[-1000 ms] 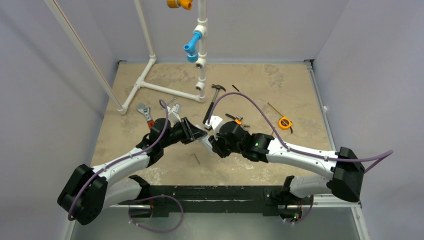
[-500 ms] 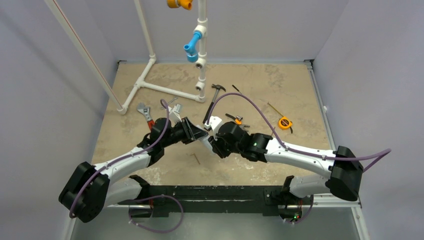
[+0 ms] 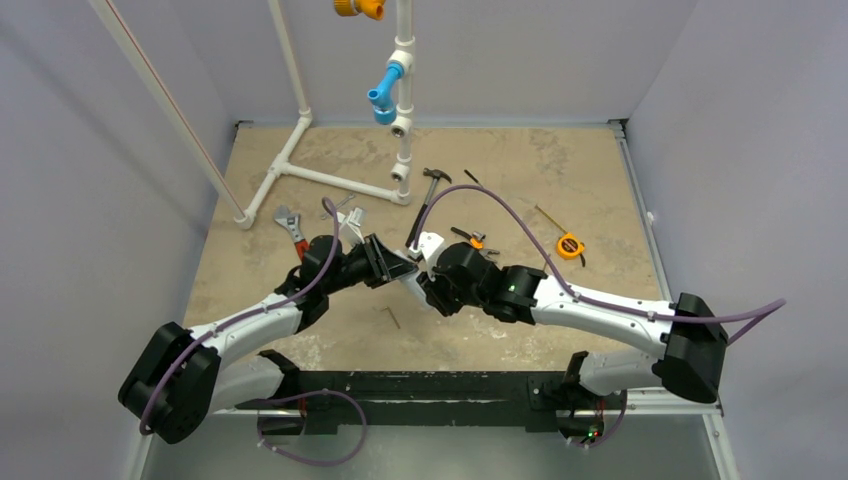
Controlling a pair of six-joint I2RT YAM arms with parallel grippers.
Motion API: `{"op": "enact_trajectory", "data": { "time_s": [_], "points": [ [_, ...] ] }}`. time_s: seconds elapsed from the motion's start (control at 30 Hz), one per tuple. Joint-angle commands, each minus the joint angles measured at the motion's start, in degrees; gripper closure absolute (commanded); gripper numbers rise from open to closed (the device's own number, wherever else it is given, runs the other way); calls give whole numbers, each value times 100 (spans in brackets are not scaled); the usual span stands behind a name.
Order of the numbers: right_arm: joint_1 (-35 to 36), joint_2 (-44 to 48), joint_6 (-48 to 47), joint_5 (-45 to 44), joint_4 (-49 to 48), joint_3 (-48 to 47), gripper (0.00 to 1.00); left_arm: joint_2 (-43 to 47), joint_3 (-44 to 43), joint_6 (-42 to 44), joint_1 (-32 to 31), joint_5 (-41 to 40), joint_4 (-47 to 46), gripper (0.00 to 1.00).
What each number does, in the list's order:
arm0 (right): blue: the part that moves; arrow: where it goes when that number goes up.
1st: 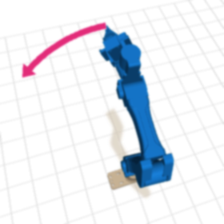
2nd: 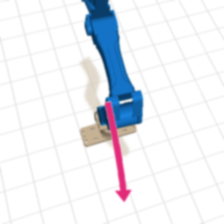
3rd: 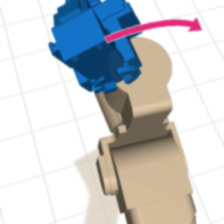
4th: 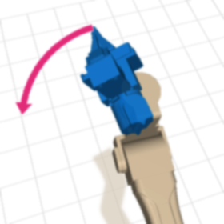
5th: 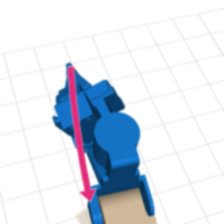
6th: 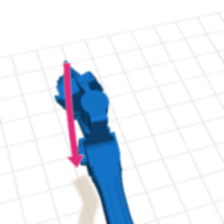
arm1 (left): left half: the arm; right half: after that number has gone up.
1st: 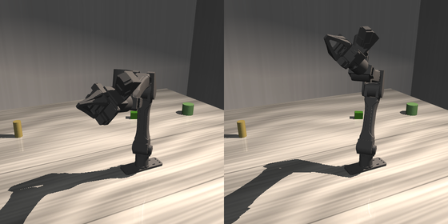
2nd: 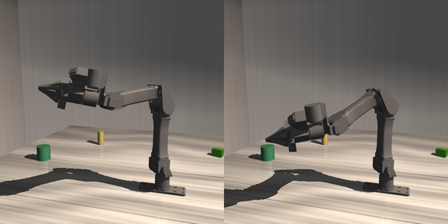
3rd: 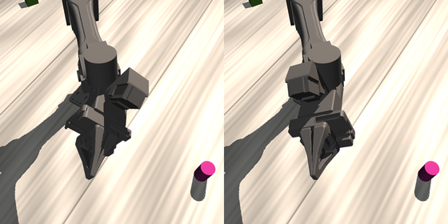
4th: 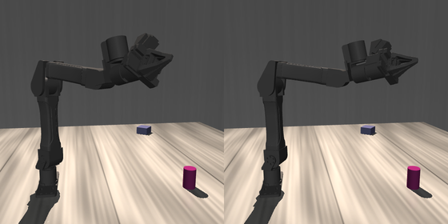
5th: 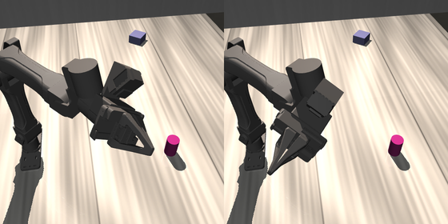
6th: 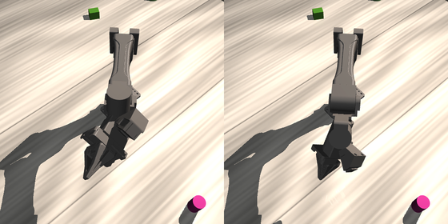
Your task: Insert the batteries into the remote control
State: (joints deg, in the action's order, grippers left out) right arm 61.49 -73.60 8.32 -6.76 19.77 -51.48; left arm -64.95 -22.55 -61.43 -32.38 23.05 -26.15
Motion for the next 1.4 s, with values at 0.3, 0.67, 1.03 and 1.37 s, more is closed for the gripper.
{"op": "enact_trajectory", "data": {
  "time_s": [0.3, 0.67, 1.03, 1.37],
  "points": [
    [20, 215, -104, -238, -63, -281, 68, -30, -34, -461, -43, 477, -766, 100],
    [20, 300, -169, -371, -91, -301, 53, -69, -28, -491, -40, 494, -830, 100],
    [20, 573, -86, -488, -576, -294, 43, -155, -40, -515, -47, 525, -887, 100],
    [-18, 1380, 1804, -1452, -1470, 444, 25, -111, -69, -547, -34, 453, -915, 100]
  ]
}}
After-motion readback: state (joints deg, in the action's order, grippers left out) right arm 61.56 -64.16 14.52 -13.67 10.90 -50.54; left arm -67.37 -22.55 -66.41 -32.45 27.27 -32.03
